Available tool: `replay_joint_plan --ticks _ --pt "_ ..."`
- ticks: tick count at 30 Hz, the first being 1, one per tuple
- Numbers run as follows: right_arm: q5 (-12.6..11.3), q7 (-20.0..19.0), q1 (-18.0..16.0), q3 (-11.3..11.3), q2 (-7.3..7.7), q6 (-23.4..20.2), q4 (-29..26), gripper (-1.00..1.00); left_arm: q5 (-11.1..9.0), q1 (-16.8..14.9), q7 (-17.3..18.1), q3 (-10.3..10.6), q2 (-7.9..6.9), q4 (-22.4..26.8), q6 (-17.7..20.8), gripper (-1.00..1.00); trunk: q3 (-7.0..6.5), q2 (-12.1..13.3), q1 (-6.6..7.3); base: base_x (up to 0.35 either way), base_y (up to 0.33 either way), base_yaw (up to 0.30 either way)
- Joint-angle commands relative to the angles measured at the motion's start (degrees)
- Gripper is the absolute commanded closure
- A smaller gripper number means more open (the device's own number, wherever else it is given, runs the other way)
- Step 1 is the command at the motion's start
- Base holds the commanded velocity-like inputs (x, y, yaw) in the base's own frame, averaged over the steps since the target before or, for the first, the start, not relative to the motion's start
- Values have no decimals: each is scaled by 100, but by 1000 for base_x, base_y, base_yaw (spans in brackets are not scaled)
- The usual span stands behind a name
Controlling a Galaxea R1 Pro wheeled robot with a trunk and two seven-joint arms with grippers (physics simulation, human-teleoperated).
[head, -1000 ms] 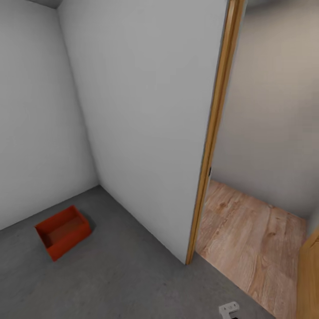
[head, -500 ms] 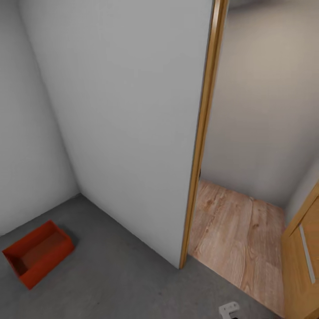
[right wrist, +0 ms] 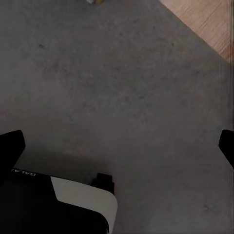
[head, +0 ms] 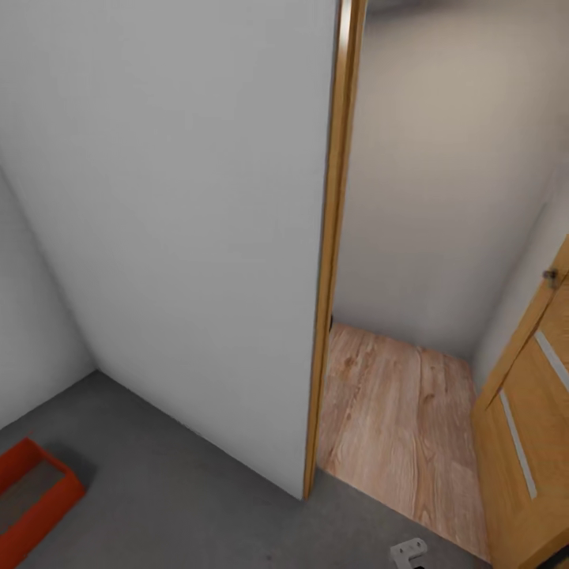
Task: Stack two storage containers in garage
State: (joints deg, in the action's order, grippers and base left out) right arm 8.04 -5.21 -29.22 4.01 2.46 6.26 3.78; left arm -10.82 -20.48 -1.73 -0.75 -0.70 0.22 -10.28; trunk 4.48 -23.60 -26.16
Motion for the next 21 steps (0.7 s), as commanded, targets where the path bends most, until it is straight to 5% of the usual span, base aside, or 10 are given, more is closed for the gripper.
replay_joint_plan --ticks 1,21 --pt "13 -6 -13 38 0 43 26 -100 -25 -3 -3 -4 0 -4 -18 -100 12 -12 -7 318 1 -278" --pt "13 -6 -13 38 0 42 26 -100 -25 -3 -3 -4 0 -4 -18 -100 12 -12 -7 46 0 -278"
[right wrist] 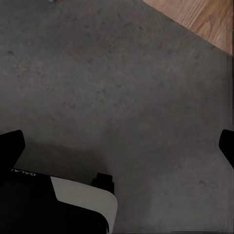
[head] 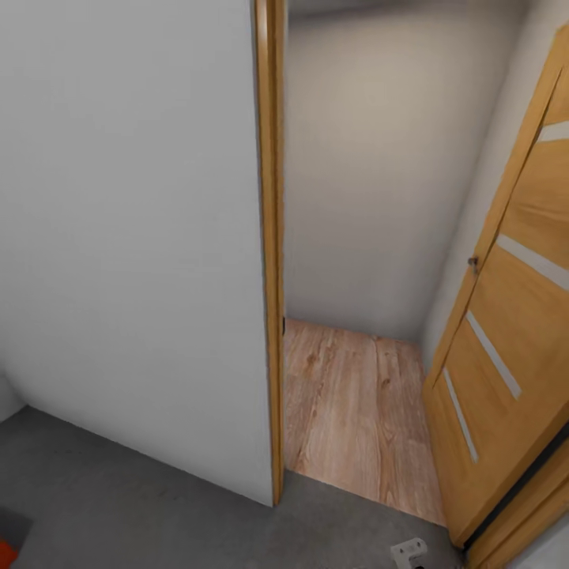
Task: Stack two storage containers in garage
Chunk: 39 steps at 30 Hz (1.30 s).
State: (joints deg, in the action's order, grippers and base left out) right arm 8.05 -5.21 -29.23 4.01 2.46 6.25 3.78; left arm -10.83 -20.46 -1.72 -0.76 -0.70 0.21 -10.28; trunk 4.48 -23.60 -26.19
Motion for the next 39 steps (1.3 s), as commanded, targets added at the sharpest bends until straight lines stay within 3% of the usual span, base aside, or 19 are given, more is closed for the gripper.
replay_joint_plan --ticks 1,31,39 --pt "13 -6 -13 38 0 43 26 -100 -25 -4 -3 -3 0 -4 -18 -100 12 -13 -3 0 0 -278" --pt "13 -6 -13 38 0 43 26 -100 -25 -1 -3 -3 0 -4 -18 -100 12 -13 -3 0 0 -278" --pt "13 -19 -13 38 -4 43 26 -100 -25 -1 -3 -3 0 -4 -18 -100 -1 -13 -3 0 0 -144"
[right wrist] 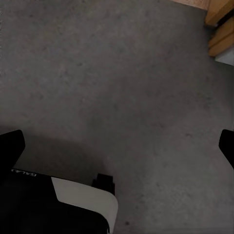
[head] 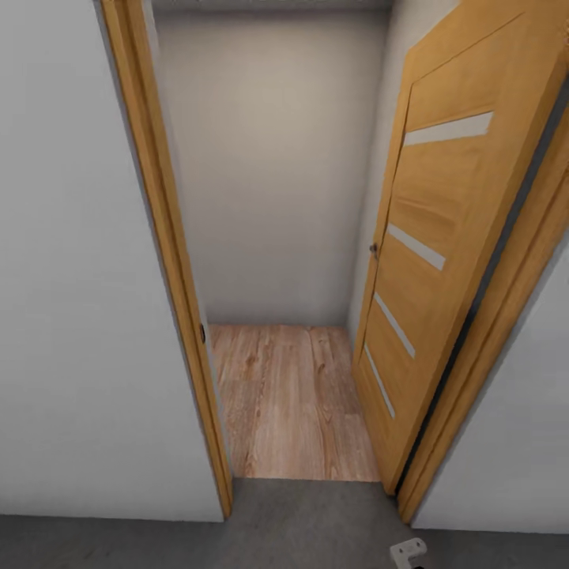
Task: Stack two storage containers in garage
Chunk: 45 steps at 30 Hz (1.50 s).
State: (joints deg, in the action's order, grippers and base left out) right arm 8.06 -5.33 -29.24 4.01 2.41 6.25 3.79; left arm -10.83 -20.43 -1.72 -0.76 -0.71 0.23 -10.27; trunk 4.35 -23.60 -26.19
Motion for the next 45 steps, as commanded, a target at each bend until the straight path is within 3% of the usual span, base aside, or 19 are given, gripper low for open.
replay_joint_plan --ticks 1,45 --pt "11 -28 -12 38 0 43 25 -100 -24 -5 -3 -3 1 -5 -18 -100 8 -12 -4 0 0 -3" --pt "11 -74 -12 29 -14 48 25 -100 -24 -5 -3 -2 7 -5 -18 -100 -104 -12 -4 0 0 26"
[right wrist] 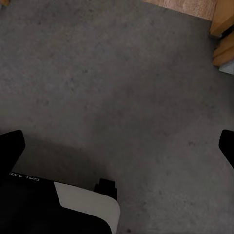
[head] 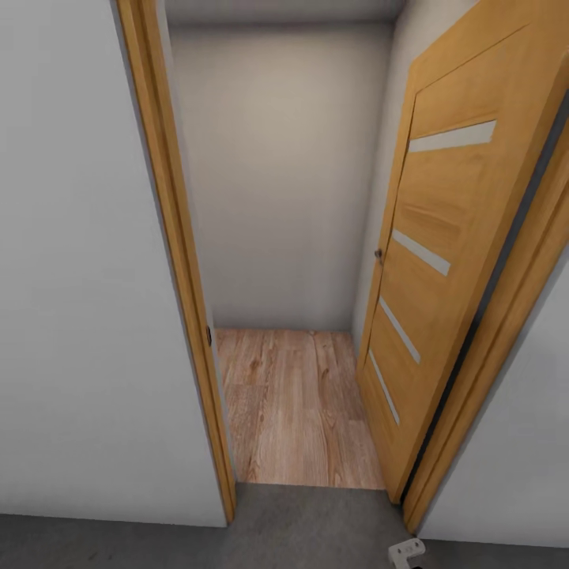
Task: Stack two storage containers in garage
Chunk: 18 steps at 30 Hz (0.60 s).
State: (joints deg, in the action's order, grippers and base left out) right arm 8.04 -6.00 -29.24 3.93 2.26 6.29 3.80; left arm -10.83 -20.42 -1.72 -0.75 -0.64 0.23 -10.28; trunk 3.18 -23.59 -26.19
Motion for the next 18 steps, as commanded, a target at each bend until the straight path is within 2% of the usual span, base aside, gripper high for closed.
replay_joint_plan --ticks 1,18 --pt "13 -7 -12 36 1 44 25 -100 -24 -6 -3 -3 2 -6 -18 -100 13 -13 -4 0 0 0" --pt "13 -7 -12 29 2 56 25 -100 -24 -6 -3 -4 0 -6 -18 -100 13 -13 -4 0 0 0"
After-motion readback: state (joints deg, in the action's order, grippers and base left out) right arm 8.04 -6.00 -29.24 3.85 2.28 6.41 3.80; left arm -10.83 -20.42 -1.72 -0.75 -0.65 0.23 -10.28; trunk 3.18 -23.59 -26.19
